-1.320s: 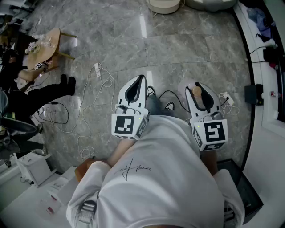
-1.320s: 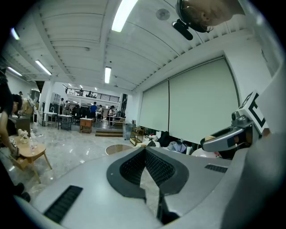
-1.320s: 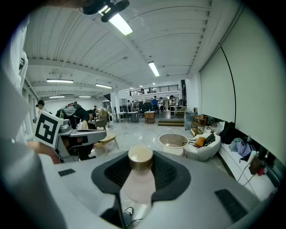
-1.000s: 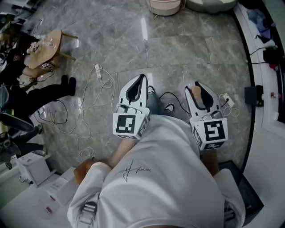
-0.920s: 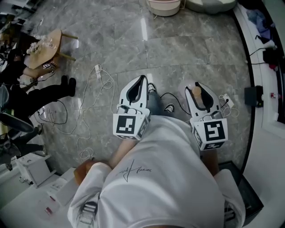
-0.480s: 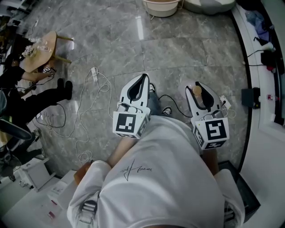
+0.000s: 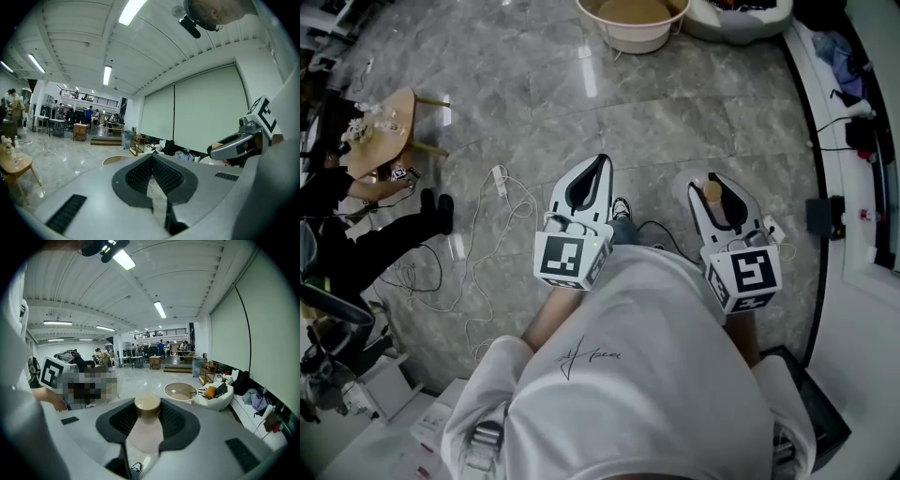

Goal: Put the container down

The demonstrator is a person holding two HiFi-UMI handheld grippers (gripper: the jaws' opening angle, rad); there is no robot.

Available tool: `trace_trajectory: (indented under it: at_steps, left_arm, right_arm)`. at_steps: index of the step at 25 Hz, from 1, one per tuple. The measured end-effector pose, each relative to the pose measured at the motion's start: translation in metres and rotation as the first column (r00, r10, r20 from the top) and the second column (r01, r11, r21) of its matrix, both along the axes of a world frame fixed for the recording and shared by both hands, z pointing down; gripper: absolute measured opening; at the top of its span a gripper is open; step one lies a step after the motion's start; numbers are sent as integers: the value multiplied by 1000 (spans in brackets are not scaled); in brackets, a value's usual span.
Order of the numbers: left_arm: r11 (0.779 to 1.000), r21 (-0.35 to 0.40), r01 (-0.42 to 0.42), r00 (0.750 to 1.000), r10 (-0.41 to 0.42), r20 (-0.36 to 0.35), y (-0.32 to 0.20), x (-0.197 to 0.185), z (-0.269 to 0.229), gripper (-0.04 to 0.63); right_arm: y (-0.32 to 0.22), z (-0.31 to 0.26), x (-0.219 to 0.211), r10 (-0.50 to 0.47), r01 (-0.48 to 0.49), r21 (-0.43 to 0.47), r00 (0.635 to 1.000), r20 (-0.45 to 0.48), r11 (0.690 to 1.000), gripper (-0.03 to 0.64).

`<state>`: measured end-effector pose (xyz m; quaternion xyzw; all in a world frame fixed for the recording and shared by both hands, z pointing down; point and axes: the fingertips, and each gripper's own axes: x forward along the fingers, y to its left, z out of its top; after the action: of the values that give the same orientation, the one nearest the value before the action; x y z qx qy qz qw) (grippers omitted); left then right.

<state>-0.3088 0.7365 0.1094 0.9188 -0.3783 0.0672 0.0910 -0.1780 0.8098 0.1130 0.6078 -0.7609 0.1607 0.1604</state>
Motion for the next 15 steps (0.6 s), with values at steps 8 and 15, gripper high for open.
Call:
trace_trajectory:
  at_steps: [8, 15]
  left_arm:
    - [999, 20, -28, 1000, 28, -13, -48, -9, -9, 17]
    - [999, 23, -40, 999, 40, -20, -79, -21, -7, 17]
  right_arm:
    - [-49, -7, -15, 18, -18, 13, 1000, -11, 1000, 143]
    - [-84, -10, -26, 24, -23, 26, 999, -22, 999, 143]
